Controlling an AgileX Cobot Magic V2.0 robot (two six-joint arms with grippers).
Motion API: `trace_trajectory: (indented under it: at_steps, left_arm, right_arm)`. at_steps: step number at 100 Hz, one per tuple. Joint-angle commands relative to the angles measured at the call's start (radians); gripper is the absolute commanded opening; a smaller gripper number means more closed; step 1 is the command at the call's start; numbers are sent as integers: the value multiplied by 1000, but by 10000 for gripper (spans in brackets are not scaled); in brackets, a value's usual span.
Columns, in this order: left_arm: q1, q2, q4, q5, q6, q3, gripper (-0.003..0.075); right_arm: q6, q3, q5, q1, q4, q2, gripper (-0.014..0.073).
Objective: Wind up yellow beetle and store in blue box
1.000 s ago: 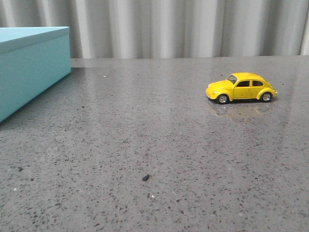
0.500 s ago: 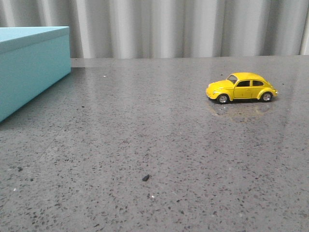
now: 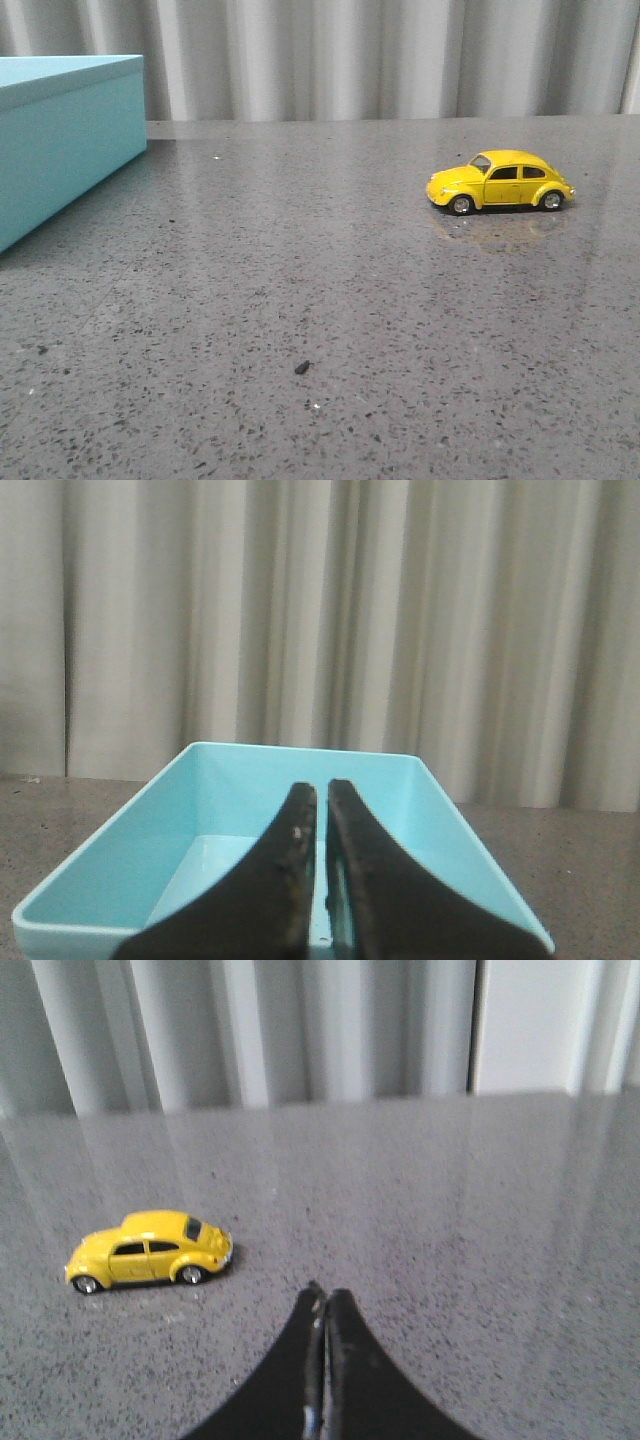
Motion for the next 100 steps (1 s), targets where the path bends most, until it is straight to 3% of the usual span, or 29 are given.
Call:
trace_trajectory:
  at_steps: [1,13,36,54,79,100]
  left_arm:
    - [3,83,0,4,-5,-111,-21]
    - [3,156,0,5,-5,-170,-21]
    - [3,222,-38,-35,-5,-190,-21]
    - [3,231,-66,-35,-5,-193,-21]
    - [3,231,-66,-35,-5,-193,-21]
    - [3,231,-65,-35,-5,-193,-21]
  right_arm:
    - [-7,-133,29,-6,-9,117,-61]
    - [-7,-232,37,-6,18,221,-61]
    - [-7,-243,-94,-6,18,343,-61]
    - [-8,-333,26,0,18,479,-61]
    - [-8,-556,94,144,11,712,-61]
    - [-8,-792,284,243,4,961,-61]
